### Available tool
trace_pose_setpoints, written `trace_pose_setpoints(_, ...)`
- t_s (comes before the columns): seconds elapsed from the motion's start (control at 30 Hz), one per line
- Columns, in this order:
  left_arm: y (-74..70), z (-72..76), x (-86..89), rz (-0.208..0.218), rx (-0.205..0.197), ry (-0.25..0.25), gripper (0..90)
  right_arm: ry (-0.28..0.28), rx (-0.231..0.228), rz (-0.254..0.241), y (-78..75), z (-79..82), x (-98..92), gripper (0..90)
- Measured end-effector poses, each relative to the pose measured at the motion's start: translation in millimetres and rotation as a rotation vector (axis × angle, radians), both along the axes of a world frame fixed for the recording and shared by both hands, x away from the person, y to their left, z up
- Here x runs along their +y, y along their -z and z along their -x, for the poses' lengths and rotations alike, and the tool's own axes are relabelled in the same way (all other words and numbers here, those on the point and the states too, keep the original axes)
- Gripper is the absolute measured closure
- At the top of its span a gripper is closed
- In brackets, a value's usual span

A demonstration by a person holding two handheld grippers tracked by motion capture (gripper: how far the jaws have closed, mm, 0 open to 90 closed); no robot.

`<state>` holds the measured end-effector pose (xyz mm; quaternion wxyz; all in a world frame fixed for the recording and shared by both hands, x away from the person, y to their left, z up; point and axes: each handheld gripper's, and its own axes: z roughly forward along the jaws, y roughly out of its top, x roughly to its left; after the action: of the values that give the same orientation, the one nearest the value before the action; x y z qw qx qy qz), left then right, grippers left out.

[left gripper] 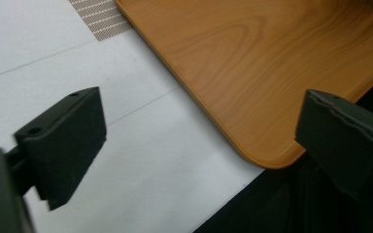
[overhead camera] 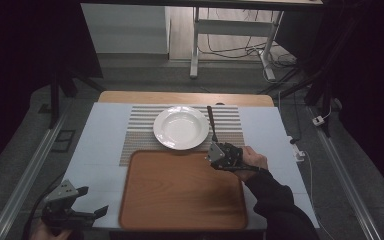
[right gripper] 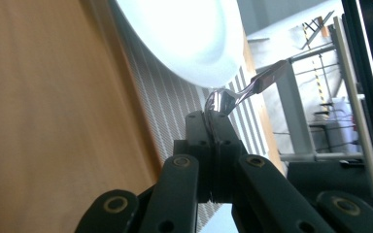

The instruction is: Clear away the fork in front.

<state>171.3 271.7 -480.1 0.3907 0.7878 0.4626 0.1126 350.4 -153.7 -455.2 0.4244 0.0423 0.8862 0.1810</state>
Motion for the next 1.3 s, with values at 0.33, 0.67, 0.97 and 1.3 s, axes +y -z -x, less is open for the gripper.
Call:
trace_pose_setpoints(0.33, -0.5, -1.9, 1.1, 0.019, 0.005, 0.007, 1.8, -0.032, 0.156, -0.23, -18.1, 19.3, -14.1, 89.8)
trace_pose_setpoints(0.67, -0.4, -3.8, -1.5, 0.019, 0.025, 0.051, 0.6, -0.1, 0.35, -0.48, -28.8, 32.4, -27.8, 89.8)
trace_pose_setpoints(0.97, -1.0, -4.8, -4.4, 0.028, 0.027, 0.079, 0.7, -0.141, 0.484, -0.62, -31.6, 39.1, -37.6, 89.8)
trace_pose_setpoints(1.3, -3.6, -8.3, -9.9, 0.032, -0.03, 0.111, 0.2, -0.198, 0.564, -0.658, -31.8, 50.2, -44.0, 89.7)
